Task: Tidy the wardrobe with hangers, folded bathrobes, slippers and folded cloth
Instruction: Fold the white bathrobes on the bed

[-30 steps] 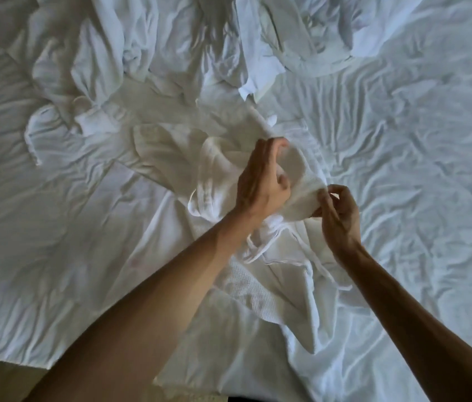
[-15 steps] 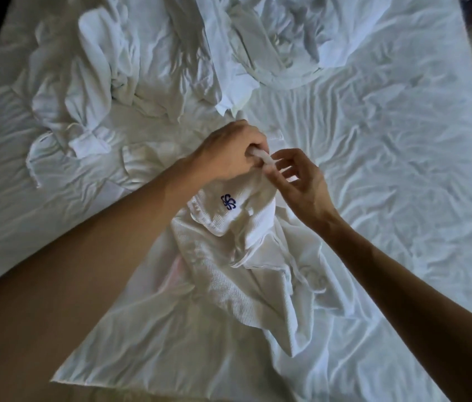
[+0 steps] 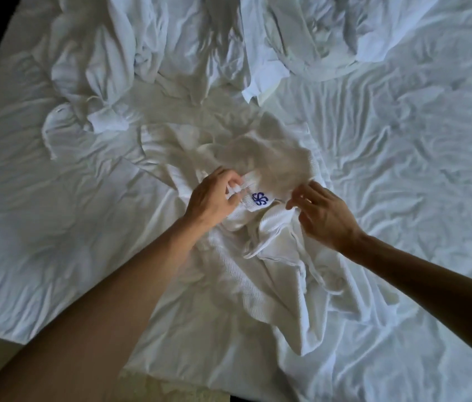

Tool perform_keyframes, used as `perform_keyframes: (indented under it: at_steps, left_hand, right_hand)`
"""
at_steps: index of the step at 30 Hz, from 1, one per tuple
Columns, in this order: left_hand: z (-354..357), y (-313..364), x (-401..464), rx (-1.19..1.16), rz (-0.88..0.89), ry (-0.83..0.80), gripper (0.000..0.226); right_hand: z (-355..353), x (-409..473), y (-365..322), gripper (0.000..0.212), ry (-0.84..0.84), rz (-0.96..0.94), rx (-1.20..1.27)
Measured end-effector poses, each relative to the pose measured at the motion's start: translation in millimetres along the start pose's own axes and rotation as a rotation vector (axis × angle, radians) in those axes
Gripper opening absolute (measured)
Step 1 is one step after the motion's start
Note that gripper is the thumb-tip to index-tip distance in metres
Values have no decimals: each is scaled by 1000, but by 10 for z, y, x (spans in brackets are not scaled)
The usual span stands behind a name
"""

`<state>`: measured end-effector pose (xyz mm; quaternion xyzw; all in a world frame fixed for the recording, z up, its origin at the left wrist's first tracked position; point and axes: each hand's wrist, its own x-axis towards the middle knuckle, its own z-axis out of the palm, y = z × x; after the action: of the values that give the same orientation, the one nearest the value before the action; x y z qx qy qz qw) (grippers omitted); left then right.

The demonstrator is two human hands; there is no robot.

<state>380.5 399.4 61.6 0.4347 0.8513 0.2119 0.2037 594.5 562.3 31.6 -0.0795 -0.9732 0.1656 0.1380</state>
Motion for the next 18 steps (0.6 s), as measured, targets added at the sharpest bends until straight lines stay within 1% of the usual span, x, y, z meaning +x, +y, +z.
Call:
perform_keyframes:
  at_steps: [4, 7, 10, 12, 14, 16, 18]
  left_hand:
    - [98, -408, -285, 12, -173, -64, 21]
    - [126, -587, -381, 12, -192, -63, 25]
    - [117, -659, -373, 17, -199, -53, 33]
    - [123, -675, -315, 19, -207, -56, 43]
    - [161, -676, -225, 31, -229, -57, 59]
    - [209, -650, -117, -11, -316, -33, 76]
    - [249, -610, 6, -127, -447, -8, 93]
  right_hand:
    - [84, 137, -31, 33, 22, -97, -98]
    - [136, 374, -45, 46, -14, -148, -148]
    - [156, 722, 7, 64, -114, -119, -192]
    - [144, 1025, 120, 75, -158, -35, -190]
    - [120, 1314, 321, 81, -186, 102, -169]
    - [98, 1483, 575, 82, -261, 265, -203]
    - [76, 1504, 788, 84, -316, 444, -252]
